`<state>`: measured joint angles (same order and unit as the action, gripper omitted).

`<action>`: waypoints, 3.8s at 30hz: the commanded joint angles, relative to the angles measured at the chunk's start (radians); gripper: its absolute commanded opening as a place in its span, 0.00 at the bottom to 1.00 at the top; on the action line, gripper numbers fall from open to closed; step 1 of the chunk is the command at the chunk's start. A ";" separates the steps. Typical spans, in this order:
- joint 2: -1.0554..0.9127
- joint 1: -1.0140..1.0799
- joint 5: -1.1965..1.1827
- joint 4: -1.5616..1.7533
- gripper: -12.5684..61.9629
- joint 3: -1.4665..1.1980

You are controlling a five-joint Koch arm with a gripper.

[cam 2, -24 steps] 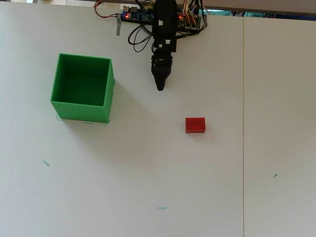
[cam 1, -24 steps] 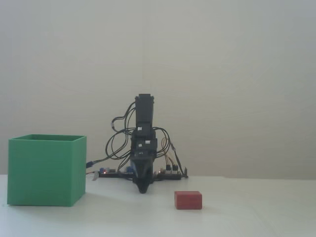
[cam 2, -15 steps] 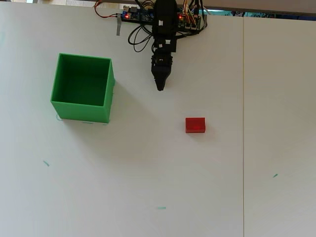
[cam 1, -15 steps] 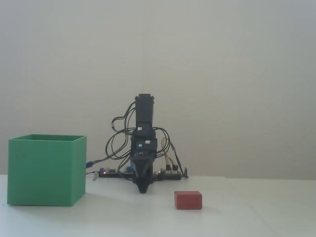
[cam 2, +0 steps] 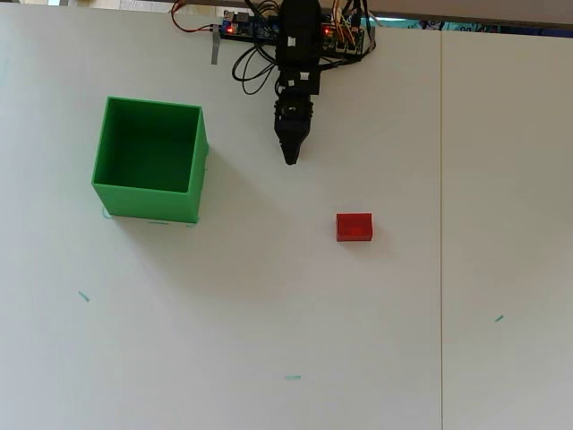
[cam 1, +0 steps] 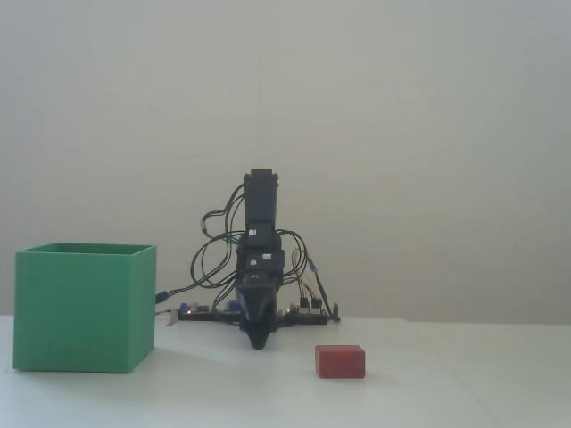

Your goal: Grasp a red block and put it in the green bin.

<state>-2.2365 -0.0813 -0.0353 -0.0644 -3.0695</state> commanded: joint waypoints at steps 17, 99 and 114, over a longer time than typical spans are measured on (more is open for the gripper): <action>-0.087 0.002 0.009 -0.025 0.62 -0.074; 0.770 -0.360 -0.258 -1.489 0.68 1.687; 0.960 -0.373 -0.296 -1.488 0.68 1.862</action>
<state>-1.2855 -0.4495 -0.3329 -1.5417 -1.2778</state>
